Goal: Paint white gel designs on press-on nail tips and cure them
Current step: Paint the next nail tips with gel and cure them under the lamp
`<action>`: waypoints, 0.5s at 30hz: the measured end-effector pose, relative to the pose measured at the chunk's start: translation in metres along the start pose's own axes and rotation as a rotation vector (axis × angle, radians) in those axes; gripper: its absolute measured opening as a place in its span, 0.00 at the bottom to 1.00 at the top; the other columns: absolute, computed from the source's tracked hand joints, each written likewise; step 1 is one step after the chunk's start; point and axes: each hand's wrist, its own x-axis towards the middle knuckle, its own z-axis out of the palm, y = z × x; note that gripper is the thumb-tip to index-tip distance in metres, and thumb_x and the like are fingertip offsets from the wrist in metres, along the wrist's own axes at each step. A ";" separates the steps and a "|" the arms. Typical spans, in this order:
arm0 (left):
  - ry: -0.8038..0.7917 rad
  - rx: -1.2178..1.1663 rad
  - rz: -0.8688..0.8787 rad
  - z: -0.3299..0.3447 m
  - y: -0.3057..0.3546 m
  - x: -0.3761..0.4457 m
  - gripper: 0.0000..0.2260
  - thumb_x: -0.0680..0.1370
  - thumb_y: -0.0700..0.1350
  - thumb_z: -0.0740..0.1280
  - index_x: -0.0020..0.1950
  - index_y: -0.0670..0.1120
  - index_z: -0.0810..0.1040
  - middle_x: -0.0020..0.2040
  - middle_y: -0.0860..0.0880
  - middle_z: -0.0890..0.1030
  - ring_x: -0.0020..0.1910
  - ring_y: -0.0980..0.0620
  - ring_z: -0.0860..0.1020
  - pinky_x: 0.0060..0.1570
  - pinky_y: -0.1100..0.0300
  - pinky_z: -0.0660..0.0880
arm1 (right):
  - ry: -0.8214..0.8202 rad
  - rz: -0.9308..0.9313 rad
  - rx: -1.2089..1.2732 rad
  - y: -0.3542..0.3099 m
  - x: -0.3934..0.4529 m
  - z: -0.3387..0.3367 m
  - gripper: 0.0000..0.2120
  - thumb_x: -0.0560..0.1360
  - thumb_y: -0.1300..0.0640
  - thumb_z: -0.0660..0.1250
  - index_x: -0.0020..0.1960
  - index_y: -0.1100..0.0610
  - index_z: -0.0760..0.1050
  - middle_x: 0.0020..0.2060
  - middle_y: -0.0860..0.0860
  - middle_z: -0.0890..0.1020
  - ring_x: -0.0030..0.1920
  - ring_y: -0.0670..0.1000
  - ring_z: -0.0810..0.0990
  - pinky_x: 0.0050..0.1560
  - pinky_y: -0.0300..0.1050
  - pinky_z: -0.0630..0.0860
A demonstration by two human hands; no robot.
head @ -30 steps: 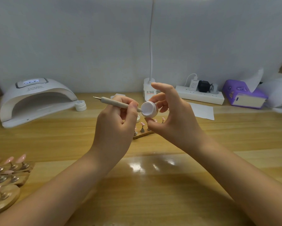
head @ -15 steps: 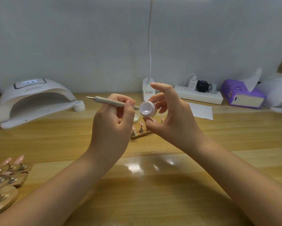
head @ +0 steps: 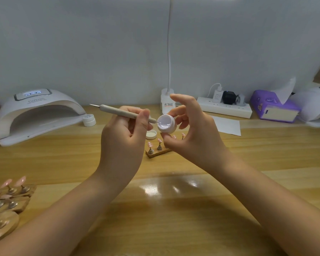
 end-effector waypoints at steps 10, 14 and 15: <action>0.016 -0.044 -0.042 0.000 -0.002 0.001 0.06 0.81 0.48 0.61 0.46 0.53 0.75 0.40 0.56 0.82 0.40 0.60 0.81 0.40 0.68 0.76 | 0.005 0.008 -0.004 0.000 -0.001 0.000 0.36 0.67 0.58 0.77 0.70 0.56 0.64 0.47 0.48 0.79 0.43 0.41 0.76 0.46 0.29 0.74; -0.011 -0.082 -0.066 0.000 -0.002 0.002 0.05 0.81 0.46 0.62 0.46 0.52 0.75 0.41 0.55 0.82 0.40 0.58 0.81 0.38 0.69 0.76 | 0.010 0.015 -0.001 0.000 -0.001 0.000 0.36 0.67 0.58 0.78 0.70 0.56 0.64 0.47 0.48 0.78 0.44 0.40 0.76 0.47 0.30 0.75; -0.015 -0.086 -0.070 0.000 -0.002 0.002 0.05 0.81 0.45 0.62 0.46 0.52 0.75 0.40 0.54 0.82 0.39 0.57 0.81 0.37 0.69 0.76 | 0.012 0.016 -0.002 0.000 0.000 0.000 0.36 0.67 0.58 0.78 0.70 0.56 0.64 0.47 0.48 0.78 0.44 0.40 0.76 0.48 0.30 0.74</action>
